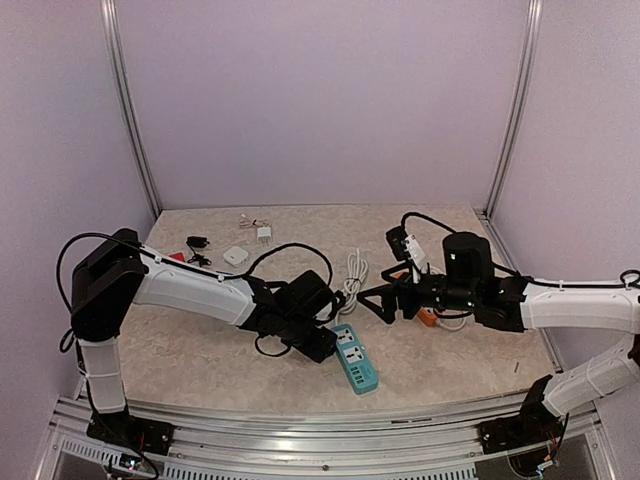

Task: Pull the plug off the socket

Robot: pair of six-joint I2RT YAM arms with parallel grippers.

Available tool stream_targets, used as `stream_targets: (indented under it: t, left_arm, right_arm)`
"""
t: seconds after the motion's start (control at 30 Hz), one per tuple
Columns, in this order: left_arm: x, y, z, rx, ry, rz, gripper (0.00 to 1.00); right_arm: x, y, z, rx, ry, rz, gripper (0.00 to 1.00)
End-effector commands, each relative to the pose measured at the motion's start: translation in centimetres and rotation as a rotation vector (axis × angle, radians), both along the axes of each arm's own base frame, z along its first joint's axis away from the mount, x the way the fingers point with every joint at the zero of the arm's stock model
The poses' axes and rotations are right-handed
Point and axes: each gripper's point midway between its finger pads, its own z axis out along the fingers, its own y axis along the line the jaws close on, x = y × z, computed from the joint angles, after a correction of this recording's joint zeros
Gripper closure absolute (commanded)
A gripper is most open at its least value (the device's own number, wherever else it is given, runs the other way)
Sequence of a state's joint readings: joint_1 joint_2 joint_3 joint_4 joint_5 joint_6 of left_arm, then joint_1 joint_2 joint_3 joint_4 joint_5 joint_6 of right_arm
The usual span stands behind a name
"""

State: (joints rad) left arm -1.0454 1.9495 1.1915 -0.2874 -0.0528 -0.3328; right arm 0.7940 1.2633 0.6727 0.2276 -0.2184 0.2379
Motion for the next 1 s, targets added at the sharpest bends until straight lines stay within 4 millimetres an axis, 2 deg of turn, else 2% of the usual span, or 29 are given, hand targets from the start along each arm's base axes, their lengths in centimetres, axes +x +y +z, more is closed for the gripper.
stream_targets:
  t: [0.0, 0.23, 0.4, 0.6, 0.73, 0.83, 0.97]
  left_arm:
    - [1.0, -2.9, -0.6, -0.076, 0.026, -0.061, 0.46]
    - [5.4, -5.7, -0.6, -0.150, -0.001, -0.015, 0.46]
    - [9.1, -6.0, -0.3, -0.185, -0.028, 0.050, 0.47]
    - [12.4, -6.1, 0.4, -0.229, -0.047, 0.094, 0.46]
    - [13.4, -6.5, 1.1, -0.241, -0.070, 0.085, 0.43]
    - [13.4, -6.7, 2.7, -0.252, -0.100, 0.072, 0.37]
    - [13.5, -5.7, 5.0, -0.242, -0.137, 0.081, 0.26]
  right_arm:
    - [0.3, -1.6, -0.6, -0.026, 0.004, -0.040, 0.00]
    - [0.6, -2.5, -0.8, -0.026, 0.010, -0.067, 0.00]
    - [0.6, -3.0, -1.0, -0.028, 0.011, -0.078, 0.00]
    - [0.7, -3.4, -1.2, -0.026, 0.013, -0.089, 0.00]
    - [0.9, -3.4, -1.0, -0.022, 0.011, -0.090, 0.00]
    - [0.9, -3.4, -0.8, -0.023, 0.007, -0.093, 0.00]
    - [1.0, -3.4, -0.4, -0.019, 0.004, -0.095, 0.00]
